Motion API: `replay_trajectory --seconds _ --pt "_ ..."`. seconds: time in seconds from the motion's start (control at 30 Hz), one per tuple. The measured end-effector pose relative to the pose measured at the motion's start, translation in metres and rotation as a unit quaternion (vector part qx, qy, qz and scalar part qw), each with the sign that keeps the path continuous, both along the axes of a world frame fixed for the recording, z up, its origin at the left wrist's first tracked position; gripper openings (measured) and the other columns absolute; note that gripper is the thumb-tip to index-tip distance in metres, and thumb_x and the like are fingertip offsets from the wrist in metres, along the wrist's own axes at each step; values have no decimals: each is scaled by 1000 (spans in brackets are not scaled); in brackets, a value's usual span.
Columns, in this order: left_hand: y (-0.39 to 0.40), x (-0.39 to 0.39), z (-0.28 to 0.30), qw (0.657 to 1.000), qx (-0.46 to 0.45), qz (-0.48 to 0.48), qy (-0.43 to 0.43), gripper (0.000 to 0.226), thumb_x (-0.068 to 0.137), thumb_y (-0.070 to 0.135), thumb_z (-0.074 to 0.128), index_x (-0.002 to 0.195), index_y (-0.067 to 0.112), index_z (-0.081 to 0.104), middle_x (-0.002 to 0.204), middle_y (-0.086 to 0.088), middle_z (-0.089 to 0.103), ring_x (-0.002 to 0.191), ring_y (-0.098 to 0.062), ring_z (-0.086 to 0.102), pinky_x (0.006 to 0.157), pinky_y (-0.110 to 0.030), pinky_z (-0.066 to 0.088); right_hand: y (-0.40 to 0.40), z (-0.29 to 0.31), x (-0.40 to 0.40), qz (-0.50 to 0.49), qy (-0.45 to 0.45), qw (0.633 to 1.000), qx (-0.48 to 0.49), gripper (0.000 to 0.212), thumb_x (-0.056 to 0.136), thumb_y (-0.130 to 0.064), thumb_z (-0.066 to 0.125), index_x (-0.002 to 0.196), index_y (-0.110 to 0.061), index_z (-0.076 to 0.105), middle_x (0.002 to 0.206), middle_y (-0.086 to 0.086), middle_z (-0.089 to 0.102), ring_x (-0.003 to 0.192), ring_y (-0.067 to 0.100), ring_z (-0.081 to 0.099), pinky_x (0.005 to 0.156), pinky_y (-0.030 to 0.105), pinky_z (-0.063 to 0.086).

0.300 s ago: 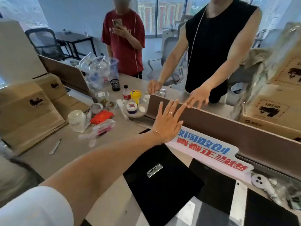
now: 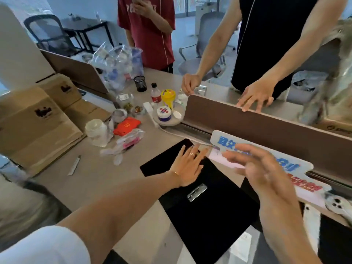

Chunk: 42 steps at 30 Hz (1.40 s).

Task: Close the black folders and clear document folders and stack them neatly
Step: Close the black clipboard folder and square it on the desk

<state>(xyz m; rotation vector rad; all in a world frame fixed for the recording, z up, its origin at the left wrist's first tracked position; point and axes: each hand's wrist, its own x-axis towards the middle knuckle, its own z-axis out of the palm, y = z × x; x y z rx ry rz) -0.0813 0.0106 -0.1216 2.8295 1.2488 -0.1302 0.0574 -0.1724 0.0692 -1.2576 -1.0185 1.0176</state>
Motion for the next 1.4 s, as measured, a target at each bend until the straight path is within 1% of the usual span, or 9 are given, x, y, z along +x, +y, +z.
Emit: replay_trajectory --seconds 0.1,0.23,0.33,0.47,0.57,0.7,0.9,1.13,1.4 --pt "15 -21 -38 997 -72 36 9 67 102 45 29 159 32 -4 169 -15 8 153 -35 24 122 -50 24 27 -58 -31 -37 -46 995 -83 31 97 -15 58 111 -42 65 113 -16 73 112 -1 64 100 29 47" --pt "31 -46 -76 984 -145 94 32 68 102 42 33 159 33 -3 170 -14 4 154 -34 17 123 -52 21 72 -164 -42 -32 -205 955 -213 42 94 -14 60 128 -38 56 127 -12 63 120 6 56 93 21 42" --pt "49 -62 -96 979 -165 112 45 67 103 42 33 159 34 -1 170 -14 5 155 -35 14 124 -53 19 70 -235 -46 -1 -327 897 -296 55 90 -15 64 140 -33 50 142 -2 55 132 19 47 102 31 44" --pt "80 -76 -118 974 -162 149 54 66 103 44 30 160 32 -1 169 -14 6 155 -35 12 123 -54 21 65 -284 -45 58 -380 842 -378 72 91 -27 62 153 -41 28 165 5 20 155 30 7 119 45 29" --pt "98 -83 -131 970 -160 176 59 66 103 45 29 160 30 0 169 -14 7 156 -35 9 122 -54 22 65 -299 -49 105 -432 800 -403 78 91 -37 58 156 -45 14 169 6 -2 155 32 -9 123 51 18" --pt "113 -87 -142 967 -145 202 53 66 103 47 29 160 27 5 167 -15 14 154 -37 13 119 -55 25 62 -313 -57 147 -478 755 -424 82 92 -41 56 155 -49 4 167 8 -17 154 33 -15 123 55 12" --pt "126 -92 -149 954 -163 251 0 61 102 44 31 158 23 17 158 -13 32 142 -33 35 113 -51 31 55 -320 -52 179 -489 746 -414 88 92 -36 56 154 -51 -5 166 7 -23 154 32 -16 122 54 14" --pt "125 -98 -150 946 -174 269 -57 56 103 41 35 155 21 27 152 -14 43 139 -33 42 115 -49 32 49 -321 -44 198 -483 752 -403 87 90 -29 57 154 -52 2 167 4 -20 154 32 -17 122 56 14" --pt "102 -105 -140 923 -215 296 -116 56 102 41 42 154 23 30 152 -11 43 141 -31 41 116 -48 35 45 -323 -40 222 -489 744 -397 85 91 -28 57 154 -51 5 167 5 -19 153 34 -18 122 58 12"
